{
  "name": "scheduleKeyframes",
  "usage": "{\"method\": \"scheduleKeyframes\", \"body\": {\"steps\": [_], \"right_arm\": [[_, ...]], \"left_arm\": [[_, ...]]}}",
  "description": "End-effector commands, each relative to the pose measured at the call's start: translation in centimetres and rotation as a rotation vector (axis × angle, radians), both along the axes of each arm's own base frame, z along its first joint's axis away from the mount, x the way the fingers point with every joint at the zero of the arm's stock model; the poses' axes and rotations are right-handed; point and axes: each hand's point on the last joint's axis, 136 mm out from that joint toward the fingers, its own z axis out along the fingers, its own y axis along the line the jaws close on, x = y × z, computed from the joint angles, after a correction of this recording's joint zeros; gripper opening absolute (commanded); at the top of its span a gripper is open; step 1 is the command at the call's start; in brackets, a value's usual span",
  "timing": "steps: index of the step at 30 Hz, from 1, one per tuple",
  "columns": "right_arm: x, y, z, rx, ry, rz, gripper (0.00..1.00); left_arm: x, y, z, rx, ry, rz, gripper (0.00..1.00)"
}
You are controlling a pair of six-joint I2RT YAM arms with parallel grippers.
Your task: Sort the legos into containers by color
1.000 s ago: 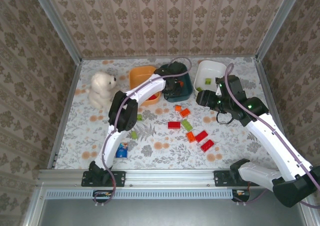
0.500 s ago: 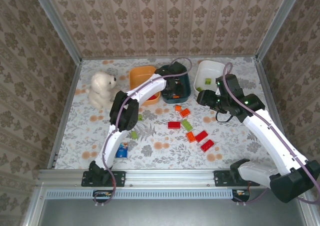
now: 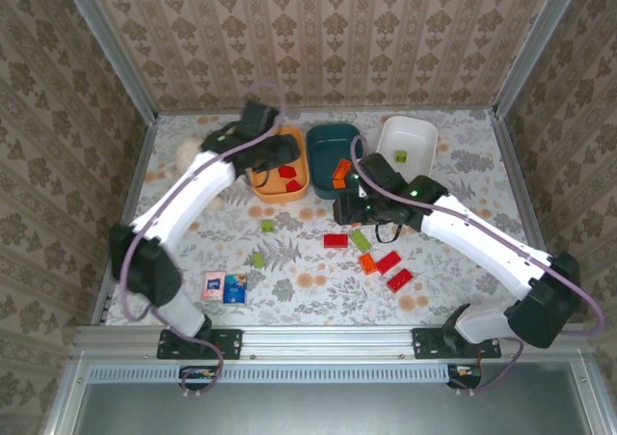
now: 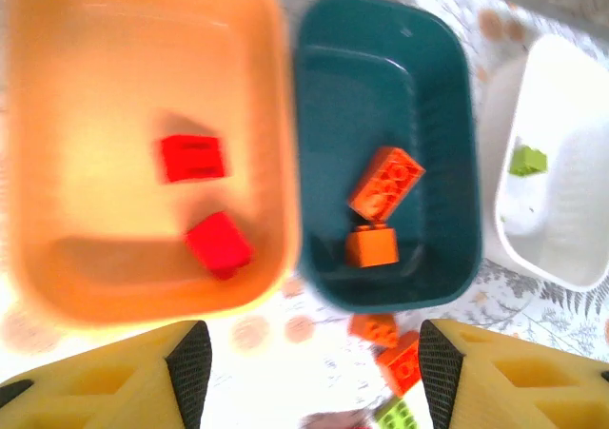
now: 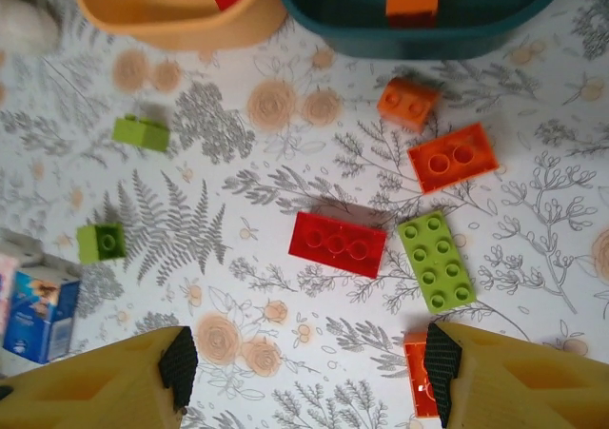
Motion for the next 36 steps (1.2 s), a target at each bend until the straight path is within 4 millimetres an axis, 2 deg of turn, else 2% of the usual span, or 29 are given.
{"method": "scheduleKeyframes", "body": {"steps": [1, 4, 7, 10, 13, 16, 22, 28, 36], "right_arm": [[0.7, -1.8, -3.6, -0.106, 0.063, -0.027, 0.67], [-0.3, -2.4, -7.0, -0.203, 0.168, 0.032, 0.66], [-1.4, -3.2, -9.9, -0.276, 0.267, 0.086, 0.62], [-1.7, -3.9, -11.7, -0.31, 0.332, 0.105, 0.58], [-1.7, -4.3, -12.9, -0.322, 0.388, 0.114, 0.53], [-1.7, -4.2, -14.1, -0.335, 0.429, 0.145, 0.52], [-1.1, -4.4, -16.0, -0.345, 0.475, 0.156, 0.55], [-0.4, -3.7, -16.4, -0.302, 0.481, 0.191, 0.58], [0.2, -3.1, -17.5, -0.3, 0.499, 0.204, 0.56]], "left_arm": [[-3.6, 2.4, -3.8, -0.001, 0.089, 0.043, 0.62], [-7.7, 4.4, -5.8, -0.02, 0.135, 0.056, 0.62], [-11.0, 5.4, -7.0, -0.057, 0.16, 0.06, 0.62], [-13.2, 6.4, -7.6, -0.083, 0.16, 0.075, 0.61], [-14.3, 7.0, -7.6, -0.098, 0.155, 0.08, 0.61], [-14.7, 7.3, -7.6, -0.097, 0.15, 0.084, 0.61], [-14.3, 6.8, -7.5, -0.1, 0.153, 0.079, 0.61], [-13.8, 6.2, -7.5, -0.094, 0.16, 0.069, 0.61], [-13.7, 6.0, -7.7, -0.089, 0.165, 0.07, 0.61]]}}
